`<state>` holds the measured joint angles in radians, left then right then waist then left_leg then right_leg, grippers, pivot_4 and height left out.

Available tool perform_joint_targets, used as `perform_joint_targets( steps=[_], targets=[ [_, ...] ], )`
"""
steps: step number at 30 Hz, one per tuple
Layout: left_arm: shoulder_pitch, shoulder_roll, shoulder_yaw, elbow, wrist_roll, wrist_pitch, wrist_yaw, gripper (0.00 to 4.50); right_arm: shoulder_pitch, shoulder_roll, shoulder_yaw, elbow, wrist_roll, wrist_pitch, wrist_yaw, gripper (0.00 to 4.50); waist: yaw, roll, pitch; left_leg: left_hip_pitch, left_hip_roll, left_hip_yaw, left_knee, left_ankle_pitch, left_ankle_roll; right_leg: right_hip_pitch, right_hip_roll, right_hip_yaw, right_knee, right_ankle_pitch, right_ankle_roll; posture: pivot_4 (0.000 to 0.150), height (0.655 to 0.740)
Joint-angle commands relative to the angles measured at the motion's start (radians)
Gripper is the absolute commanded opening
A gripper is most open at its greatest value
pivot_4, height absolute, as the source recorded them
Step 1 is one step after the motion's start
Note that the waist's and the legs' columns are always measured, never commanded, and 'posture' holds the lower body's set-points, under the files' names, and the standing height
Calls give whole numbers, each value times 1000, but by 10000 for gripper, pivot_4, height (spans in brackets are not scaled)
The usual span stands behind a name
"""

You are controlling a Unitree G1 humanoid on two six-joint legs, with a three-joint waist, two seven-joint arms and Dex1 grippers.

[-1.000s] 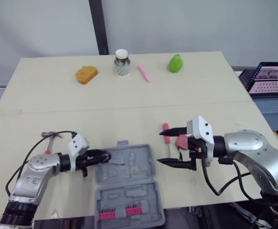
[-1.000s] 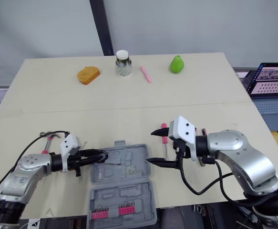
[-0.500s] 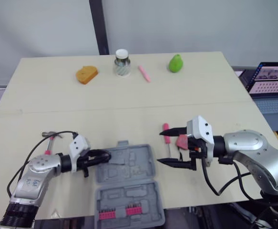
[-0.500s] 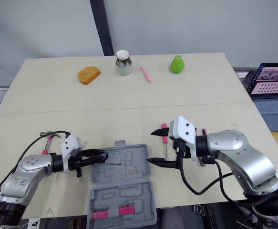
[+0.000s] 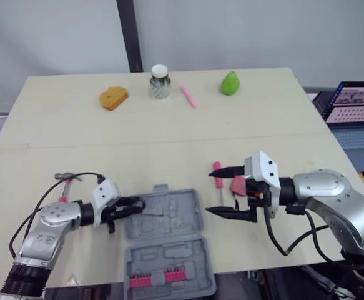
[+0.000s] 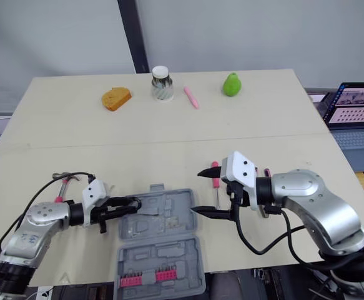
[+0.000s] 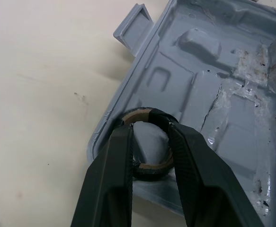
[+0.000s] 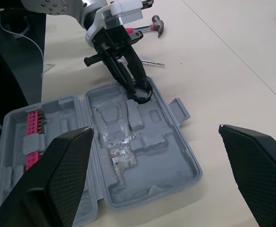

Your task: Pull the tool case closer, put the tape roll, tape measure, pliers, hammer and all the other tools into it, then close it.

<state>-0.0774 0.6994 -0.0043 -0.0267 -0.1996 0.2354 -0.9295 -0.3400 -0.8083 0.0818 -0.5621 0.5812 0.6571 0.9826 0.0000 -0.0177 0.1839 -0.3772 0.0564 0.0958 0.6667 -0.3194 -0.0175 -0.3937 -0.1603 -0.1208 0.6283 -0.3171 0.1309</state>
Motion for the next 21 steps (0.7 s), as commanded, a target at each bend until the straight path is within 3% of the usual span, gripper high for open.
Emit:
perform_joint_targets(
  steps=[1, 21],
  targets=[
    [8, 28, -43, 40, 66, -23, 0, 12695, -11, -5, -8, -20, 10, -10, 11, 45000, 0, 0, 0, 0, 0, 0, 0, 0, 0, 0, 0, 0, 0, 0, 0, 1500, 7400],
    [-44, 65, -128, 90, 141, -45, -16, 12695, -24, 3, -9, -9, 3, -10, 2, 45000, 0, 1, -1, 3, 0, 1, 0, 0, 0, 1, 0, 1, 0, 0, 0, 1500, 7400]
  ],
)
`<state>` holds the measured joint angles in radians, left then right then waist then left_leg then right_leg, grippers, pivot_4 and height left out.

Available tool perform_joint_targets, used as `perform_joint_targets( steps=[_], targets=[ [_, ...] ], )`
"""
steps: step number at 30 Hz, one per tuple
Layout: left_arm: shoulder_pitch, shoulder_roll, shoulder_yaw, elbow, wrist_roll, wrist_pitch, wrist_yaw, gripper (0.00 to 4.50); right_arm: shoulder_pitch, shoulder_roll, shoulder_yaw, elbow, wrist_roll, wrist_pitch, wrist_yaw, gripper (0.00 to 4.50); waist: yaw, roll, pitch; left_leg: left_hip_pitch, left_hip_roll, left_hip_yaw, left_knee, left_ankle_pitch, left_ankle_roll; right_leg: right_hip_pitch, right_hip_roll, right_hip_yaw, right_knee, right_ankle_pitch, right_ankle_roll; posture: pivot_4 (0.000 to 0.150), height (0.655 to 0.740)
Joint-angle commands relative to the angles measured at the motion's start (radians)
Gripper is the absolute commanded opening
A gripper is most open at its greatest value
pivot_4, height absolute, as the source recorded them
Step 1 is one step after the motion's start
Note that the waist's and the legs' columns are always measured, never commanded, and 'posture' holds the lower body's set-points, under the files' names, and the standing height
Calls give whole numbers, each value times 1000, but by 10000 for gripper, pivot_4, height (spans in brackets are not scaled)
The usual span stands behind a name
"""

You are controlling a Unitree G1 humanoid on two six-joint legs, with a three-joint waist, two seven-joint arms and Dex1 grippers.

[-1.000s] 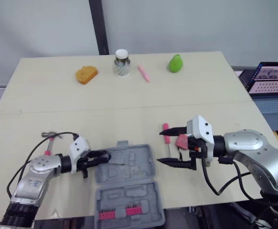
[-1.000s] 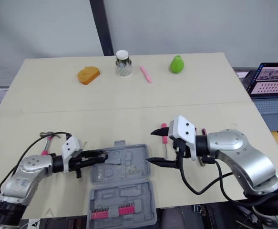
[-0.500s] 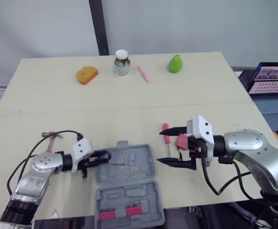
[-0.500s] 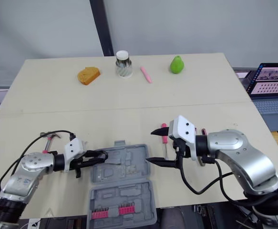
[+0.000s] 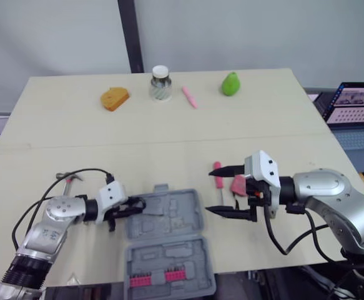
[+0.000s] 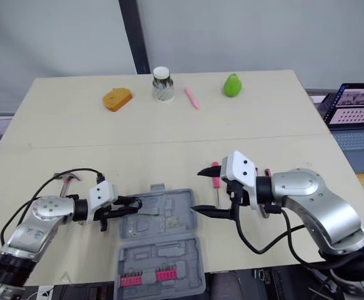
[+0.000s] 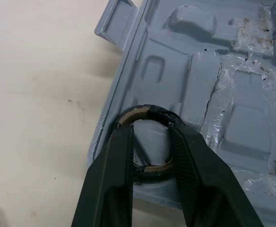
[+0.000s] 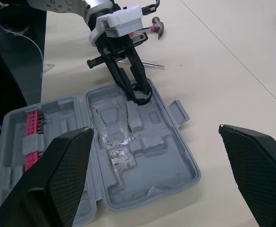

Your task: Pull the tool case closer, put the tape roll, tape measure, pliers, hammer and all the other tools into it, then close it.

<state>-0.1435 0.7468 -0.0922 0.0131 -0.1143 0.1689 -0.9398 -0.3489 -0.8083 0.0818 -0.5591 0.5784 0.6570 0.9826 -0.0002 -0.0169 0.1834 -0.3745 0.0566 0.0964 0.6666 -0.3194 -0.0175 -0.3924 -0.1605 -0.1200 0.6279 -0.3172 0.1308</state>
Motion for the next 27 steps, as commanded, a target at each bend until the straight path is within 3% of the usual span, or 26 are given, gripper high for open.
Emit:
perform_joint_targets(
  steps=[1, 6, 11, 15, 18, 23, 27],
  targets=[
    [19, 18, -42, 52, 56, 23, -6, 12695, -15, 4, -9, -11, 6, -10, 2, 45000, 0, 0, 0, 0, 0, 0, 0, 0, 0, 0, 0, 0, 0, 0, 0, 1500, 7400],
    [8, 9, -27, 46, 23, 49, -10, 12695, -16, 6, -9, -9, 6, -11, -1, 45000, 0, 0, 0, 0, 0, 0, 0, 0, 0, 0, 0, 0, 0, 0, 0, 1500, 7400],
    [-6, -12, 109, -33, -168, 205, -28, 12695, 1, 24, -36, -6, 22, -12, -20, 45000, -2, 0, 0, 0, 0, 0, 0, 0, 0, 0, 0, 0, 0, 0, 0, 1500, 7400],
    [10, 17, 276, -98, -293, 344, 7, 12695, 81, 23, -164, 38, 61, -16, -28, 45000, 0, 0, 0, -2, 1, 0, -1, 0, 0, -1, 1, -1, 1, 0, 0, 1500, 7400],
    [87, 53, 453, -143, -340, 412, 52, 21320, 201, 0, -324, 130, 61, -34, -22, 45000, 1, -4, 1, -2, 1, 0, -1, -1, 0, 0, 1, -1, 0, 0, 0, 1500, 7400],
    [277, 96, 689, -84, -299, 363, 90, 44900, 374, -55, -507, 333, -9, -123, 18, 45000, -1, -4, 1, -2, 1, 1, -2, -2, 1, 0, 1, 0, -2, 0, 0, 1500, 7400],
    [377, 103, 839, 60, -275, 273, 112, 44900, 423, -71, -593, 576, -82, -233, -8, 45000, -4, -4, 1, 1, 2, 4, -2, -2, 1, 0, 1, 1, -4, 0, 0, 1500, 7400]
  ],
)
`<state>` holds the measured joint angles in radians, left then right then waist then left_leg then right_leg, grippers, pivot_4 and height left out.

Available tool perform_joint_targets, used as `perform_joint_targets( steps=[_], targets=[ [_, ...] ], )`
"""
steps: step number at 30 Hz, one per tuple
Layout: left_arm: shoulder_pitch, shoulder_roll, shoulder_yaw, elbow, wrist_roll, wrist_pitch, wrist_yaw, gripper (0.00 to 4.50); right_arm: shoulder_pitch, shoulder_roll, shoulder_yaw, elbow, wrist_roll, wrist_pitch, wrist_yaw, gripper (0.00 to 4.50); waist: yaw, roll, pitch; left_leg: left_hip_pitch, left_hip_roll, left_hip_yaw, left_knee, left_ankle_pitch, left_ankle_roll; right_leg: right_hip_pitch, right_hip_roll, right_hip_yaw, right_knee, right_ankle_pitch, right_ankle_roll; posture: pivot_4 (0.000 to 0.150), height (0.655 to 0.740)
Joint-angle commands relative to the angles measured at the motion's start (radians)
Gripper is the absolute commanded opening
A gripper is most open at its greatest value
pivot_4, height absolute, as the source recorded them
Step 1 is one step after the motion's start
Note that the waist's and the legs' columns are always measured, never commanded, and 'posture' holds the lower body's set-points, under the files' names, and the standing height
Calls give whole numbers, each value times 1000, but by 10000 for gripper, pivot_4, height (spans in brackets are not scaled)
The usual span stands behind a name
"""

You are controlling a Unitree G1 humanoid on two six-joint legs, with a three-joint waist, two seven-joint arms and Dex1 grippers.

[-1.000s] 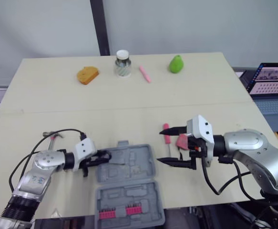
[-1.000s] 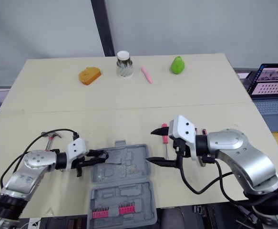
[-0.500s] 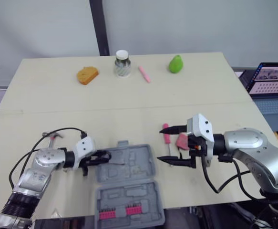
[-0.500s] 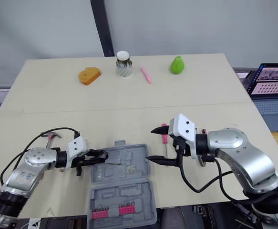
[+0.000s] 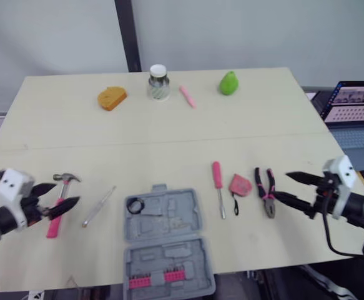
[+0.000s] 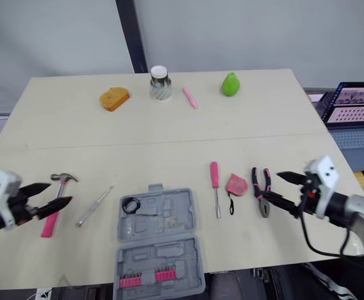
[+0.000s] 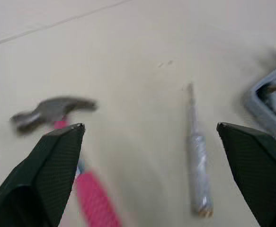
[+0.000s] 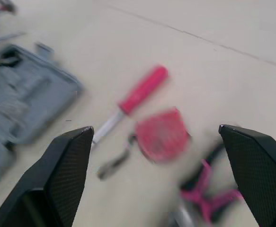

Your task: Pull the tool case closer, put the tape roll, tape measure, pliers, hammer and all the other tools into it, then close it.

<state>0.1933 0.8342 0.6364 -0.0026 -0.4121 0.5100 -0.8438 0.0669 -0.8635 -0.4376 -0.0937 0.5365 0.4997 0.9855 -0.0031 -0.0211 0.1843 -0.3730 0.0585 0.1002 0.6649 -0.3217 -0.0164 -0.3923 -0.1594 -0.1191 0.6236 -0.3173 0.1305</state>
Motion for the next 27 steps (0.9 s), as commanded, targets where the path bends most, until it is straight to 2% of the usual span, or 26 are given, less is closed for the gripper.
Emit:
perform_joint_targets(
  steps=[1, 8, 14, 18, 23, 27],
  targets=[
    [51, 17, 124, 98, 23, -82, 17, 44900, 3, -15, -82, 140, -49, -92, -22, 45000, -1, 0, 0, 1, 0, 0, 0, 0, 0, 0, 0, 0, 0, 0, -1, 1500, 7400],
    [123, -6, 203, 225, 37, -182, 53, 44900, -17, -11, -92, 296, -94, -162, -34, 45000, -2, 0, 0, 2, 3, 4, 0, -3, -2, -1, 1, 1, 1, 0, -2, 1500, 7400],
    [121, -17, 190, 196, 19, -176, 74, 44900, -32, 6, -76, 290, -105, -171, -43, 45000, -2, 0, 0, 3, 4, 6, 0, -4, -2, -2, 1, 1, 1, 0, -2, 1500, 7400],
    [107, -18, 144, 121, 13, -160, 72, 44900, -20, 32, -58, 145, -71, -92, -76, 45000, -2, 0, 0, 3, 5, 6, 0, -5, -2, -2, 1, 1, 1, 0, -3, 1500, 7400],
    [98, -11, 76, -72, -35, -79, 44, 44900, 5, 81, -9, -112, -31, 48, -158, 45000, 0, 0, 0, 3, 6, 6, 0, -5, -3, -2, 2, 1, 2, 1, -3, 1500, 7400],
    [18, 7, -98, -288, -90, 16, 18, 44900, -15, 134, 77, -275, -7, 209, -282, 45000, 4, 0, 0, 2, 6, 6, 1, -5, -3, -2, 2, 2, 2, 1, -3, 1500, 7400]
  ],
)
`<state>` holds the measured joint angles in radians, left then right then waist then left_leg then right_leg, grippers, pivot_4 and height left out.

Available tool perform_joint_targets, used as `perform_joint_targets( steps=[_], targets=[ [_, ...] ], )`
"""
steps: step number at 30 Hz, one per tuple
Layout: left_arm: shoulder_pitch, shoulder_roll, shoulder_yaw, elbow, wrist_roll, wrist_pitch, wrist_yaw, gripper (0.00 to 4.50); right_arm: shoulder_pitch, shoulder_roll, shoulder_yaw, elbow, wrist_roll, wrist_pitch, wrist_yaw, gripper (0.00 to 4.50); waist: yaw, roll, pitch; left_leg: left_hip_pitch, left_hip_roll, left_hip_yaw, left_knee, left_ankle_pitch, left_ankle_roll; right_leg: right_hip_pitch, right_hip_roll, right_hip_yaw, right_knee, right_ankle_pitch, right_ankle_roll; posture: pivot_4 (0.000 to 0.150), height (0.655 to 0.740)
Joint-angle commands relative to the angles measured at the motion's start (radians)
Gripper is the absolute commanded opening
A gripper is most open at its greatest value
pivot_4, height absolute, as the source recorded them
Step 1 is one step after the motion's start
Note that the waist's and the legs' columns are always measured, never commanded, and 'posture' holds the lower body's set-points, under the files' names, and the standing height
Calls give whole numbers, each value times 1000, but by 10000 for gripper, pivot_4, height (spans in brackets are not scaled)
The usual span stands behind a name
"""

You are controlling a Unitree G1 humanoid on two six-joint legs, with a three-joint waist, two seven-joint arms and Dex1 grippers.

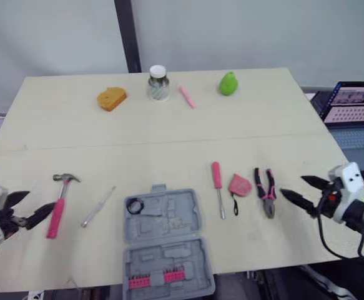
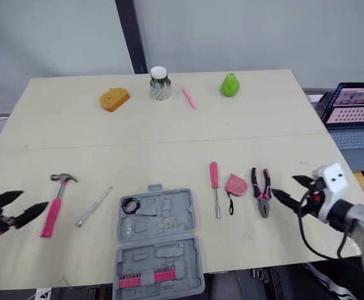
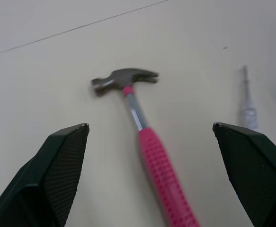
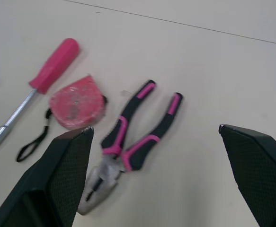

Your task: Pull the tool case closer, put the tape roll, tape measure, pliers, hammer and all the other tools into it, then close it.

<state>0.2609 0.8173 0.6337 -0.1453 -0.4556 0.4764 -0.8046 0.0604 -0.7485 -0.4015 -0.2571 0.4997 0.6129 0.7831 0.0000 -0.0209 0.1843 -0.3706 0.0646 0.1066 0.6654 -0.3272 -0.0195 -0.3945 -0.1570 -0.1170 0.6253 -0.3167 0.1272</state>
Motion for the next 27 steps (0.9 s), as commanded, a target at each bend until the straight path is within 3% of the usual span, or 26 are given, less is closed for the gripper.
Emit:
perform_joint_targets(
  steps=[1, 5, 11, 14, 17, 27],
  targets=[
    [-79, 28, -148, -186, -52, 67, -25, 44900, -11, 31, 70, -149, 25, 126, -108, 45000, 2, 0, 0, 0, 0, 0, 1, 0, 0, 0, 0, 0, 0, 0, 0, 1500, 7400],
    [-199, 33, -393, -286, -24, 65, -84, 44900, -24, 113, 171, -293, 46, 275, -243, 45000, 0, 0, 0, 0, 0, 0, 0, 0, 0, 0, 2, 2, 1, 0, 0, 1500, 7400],
    [-318, 2, -568, -295, -8, 48, -119, 44900, -17, 202, 228, -392, 29, 391, -390, 45000, -3, 0, 0, -1, 2, 2, 0, 0, -2, -2, 6, 4, 2, 0, 0, 1500, 7400],
    [-363, -18, -636, -277, 17, 21, -135, 45000, 5, 243, 263, -408, 6, 411, -450, 35900, -1, 0, 0, -1, 2, 2, 0, 0, -1, -2, 6, 5, 1, 0, 0, 1500, 7400],
    [-403, -43, -674, -269, 24, 15, -136, 45000, 20, 266, 291, -391, -27, 398, -487, 21996, 0, 0, 0, -1, 2, 2, 1, 0, -1, -2, 6, 5, 1, 0, 0, 1500, 7400],
    [-478, -97, -787, -233, 73, -22, -161, 45000, -15, 347, 364, -284, -120, 334, -542, 21996, -2, 0, 0, -1, 2, 2, 1, 0, -1, -2, 7, 6, 2, 0, 0, 1500, 7400]
  ],
)
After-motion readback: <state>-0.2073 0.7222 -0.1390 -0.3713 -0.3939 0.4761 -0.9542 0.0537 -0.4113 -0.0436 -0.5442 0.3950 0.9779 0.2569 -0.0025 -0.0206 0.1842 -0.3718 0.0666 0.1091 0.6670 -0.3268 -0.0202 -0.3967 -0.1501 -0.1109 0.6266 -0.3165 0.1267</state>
